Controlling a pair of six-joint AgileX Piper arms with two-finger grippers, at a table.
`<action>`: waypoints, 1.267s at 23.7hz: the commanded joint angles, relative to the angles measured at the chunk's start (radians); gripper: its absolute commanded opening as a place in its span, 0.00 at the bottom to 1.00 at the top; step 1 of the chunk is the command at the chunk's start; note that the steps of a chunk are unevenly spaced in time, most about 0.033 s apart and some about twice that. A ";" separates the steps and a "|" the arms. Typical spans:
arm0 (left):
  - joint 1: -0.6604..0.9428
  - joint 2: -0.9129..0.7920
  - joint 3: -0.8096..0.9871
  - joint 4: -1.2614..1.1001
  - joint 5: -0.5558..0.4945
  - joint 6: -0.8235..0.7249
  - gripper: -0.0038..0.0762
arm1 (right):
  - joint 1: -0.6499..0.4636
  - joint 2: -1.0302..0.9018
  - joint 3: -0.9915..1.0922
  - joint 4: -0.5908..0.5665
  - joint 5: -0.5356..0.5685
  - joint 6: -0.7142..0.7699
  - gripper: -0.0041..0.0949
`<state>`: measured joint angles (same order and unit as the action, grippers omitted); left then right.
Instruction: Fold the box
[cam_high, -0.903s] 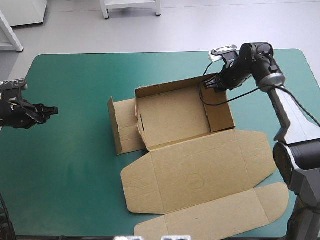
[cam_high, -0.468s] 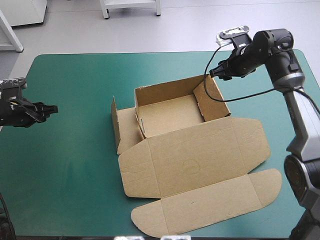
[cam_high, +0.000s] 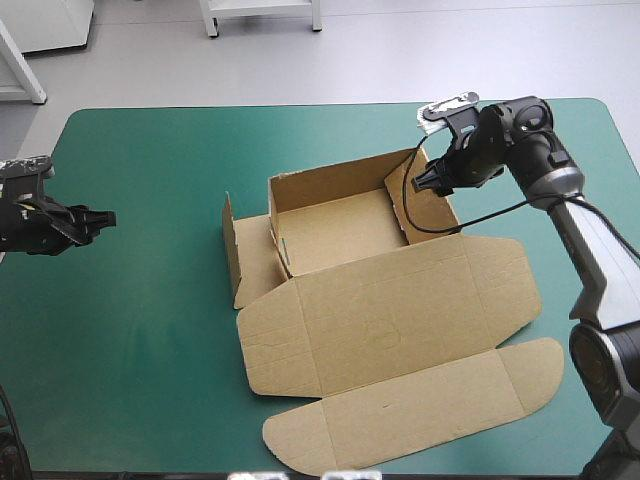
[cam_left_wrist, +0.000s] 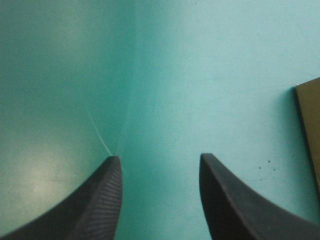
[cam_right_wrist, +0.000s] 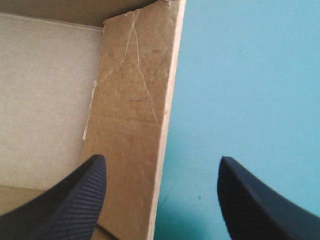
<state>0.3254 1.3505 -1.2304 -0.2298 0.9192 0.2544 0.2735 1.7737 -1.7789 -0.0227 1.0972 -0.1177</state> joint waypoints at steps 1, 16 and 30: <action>0.001 -0.025 -0.033 -0.022 -0.039 0.000 0.48 | 0.001 0.013 -0.021 -0.013 -0.085 0.011 0.74; 0.001 -0.023 -0.031 -0.030 -0.042 0.005 0.48 | -0.001 0.161 -0.019 0.006 -0.118 -0.012 0.02; 0.001 -0.021 0.301 -0.322 -0.323 0.180 0.48 | -0.262 -0.134 -0.031 0.486 -0.153 -0.260 0.02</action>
<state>0.3254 1.3556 -0.9377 -0.4167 0.6577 0.3645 0.0416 1.7260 -1.7768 0.3464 0.9587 -0.3302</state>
